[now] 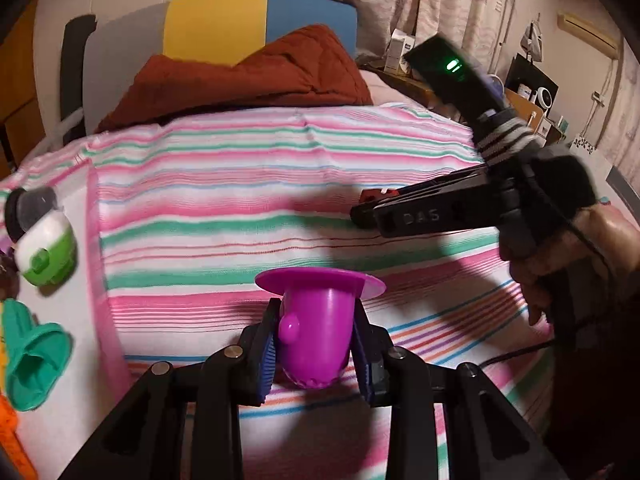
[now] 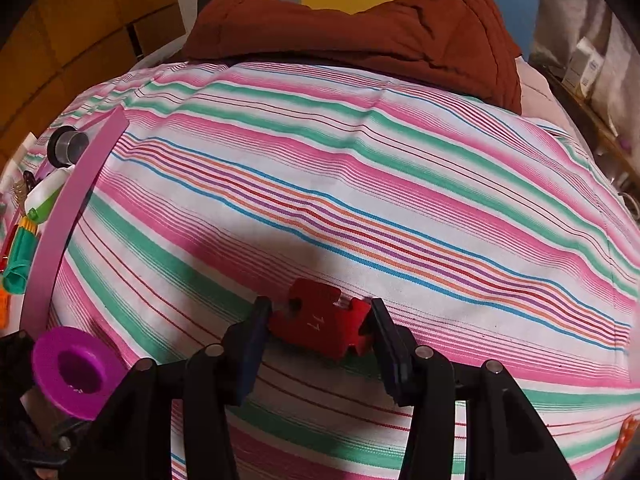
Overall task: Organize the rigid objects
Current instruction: 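Grasp the red block with the right tool, then carry the purple cup into the tray and open the left tool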
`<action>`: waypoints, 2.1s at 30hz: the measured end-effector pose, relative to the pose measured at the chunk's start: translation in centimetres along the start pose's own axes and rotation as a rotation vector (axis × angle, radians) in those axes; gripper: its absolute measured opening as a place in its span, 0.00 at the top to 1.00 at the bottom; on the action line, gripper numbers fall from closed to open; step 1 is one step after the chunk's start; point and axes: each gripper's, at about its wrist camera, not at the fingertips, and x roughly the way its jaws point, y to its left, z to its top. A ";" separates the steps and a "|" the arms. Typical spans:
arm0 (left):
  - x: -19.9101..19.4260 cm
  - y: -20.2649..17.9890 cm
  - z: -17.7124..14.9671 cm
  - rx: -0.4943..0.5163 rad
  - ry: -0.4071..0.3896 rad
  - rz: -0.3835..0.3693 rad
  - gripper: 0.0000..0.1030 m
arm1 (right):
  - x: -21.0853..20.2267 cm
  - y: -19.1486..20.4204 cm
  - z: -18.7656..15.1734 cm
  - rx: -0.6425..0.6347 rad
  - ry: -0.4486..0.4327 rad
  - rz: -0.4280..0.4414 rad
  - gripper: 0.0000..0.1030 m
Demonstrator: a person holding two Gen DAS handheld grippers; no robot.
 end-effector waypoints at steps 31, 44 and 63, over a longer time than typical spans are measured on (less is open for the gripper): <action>-11.8 7.9 1.1 -0.125 -0.091 0.249 0.69 | -0.2 0.8 -0.7 -0.047 -0.055 -0.042 0.52; -14.6 15.2 -2.8 -0.296 -0.083 0.299 0.69 | -0.3 0.8 -0.8 -0.054 -0.053 -0.048 0.52; -9.3 18.0 -4.6 -0.462 0.045 0.297 0.68 | -0.4 1.0 -0.8 -0.067 -0.047 -0.058 0.52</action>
